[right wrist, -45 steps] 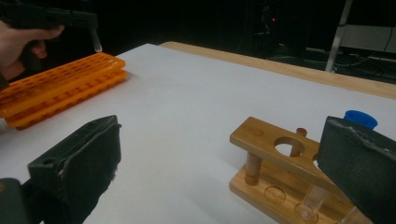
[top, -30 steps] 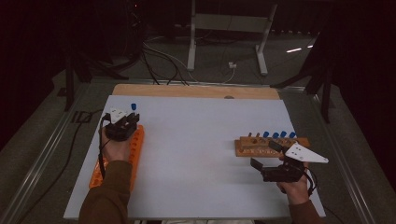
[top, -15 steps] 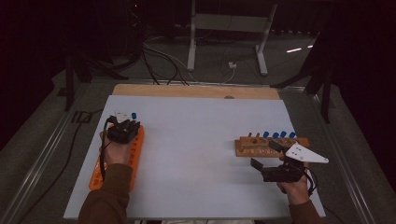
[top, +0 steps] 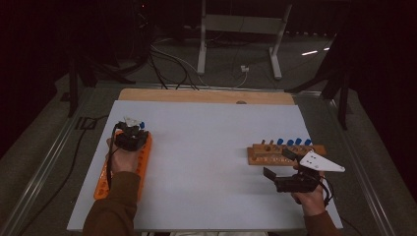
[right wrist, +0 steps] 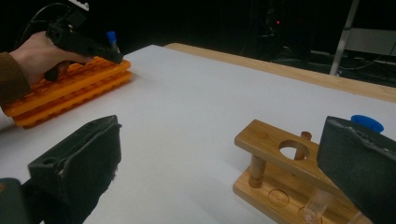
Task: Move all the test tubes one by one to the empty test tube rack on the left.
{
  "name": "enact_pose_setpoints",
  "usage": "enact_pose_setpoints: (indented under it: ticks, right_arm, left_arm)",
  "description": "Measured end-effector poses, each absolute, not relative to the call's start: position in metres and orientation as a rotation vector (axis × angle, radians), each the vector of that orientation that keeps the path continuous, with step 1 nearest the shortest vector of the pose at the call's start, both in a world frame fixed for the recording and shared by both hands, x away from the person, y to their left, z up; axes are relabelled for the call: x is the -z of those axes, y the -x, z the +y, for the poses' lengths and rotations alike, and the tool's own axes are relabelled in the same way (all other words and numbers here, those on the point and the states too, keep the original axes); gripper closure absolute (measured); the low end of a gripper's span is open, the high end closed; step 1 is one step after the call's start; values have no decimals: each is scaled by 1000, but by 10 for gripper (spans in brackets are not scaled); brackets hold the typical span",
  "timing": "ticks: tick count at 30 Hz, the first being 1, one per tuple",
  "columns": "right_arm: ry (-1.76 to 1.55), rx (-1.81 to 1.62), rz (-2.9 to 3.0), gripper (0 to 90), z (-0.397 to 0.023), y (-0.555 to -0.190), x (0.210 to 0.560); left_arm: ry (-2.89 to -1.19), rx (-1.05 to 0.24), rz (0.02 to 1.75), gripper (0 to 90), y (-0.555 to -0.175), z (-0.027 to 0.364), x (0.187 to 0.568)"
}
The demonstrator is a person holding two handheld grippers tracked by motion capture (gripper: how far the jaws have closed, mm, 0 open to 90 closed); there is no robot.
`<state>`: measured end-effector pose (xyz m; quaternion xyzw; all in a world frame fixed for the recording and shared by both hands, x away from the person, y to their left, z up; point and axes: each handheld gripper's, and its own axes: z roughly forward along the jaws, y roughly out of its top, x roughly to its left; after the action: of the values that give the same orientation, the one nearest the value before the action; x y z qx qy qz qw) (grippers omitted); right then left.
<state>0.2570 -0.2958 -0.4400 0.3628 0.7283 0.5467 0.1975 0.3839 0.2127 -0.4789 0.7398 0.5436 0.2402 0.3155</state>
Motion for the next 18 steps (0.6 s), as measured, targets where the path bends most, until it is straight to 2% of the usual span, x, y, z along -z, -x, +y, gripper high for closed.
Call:
enact_pose_setpoints:
  ticks: [5,10,18]
  right_arm:
    - [-1018,-1534,2039,0,-296,-257,440]
    - [-1027,-1536,2029,0,-299,-258,440]
    - [-1035,-1529,2020,0,-300,-259,439]
  left_arm:
    - [-1940,-636,1439,770,-382,213,479]
    - [-1877,-636,1417,635,-375,218,475]
    - [-1722,-633,1396,573,-359,236,464]
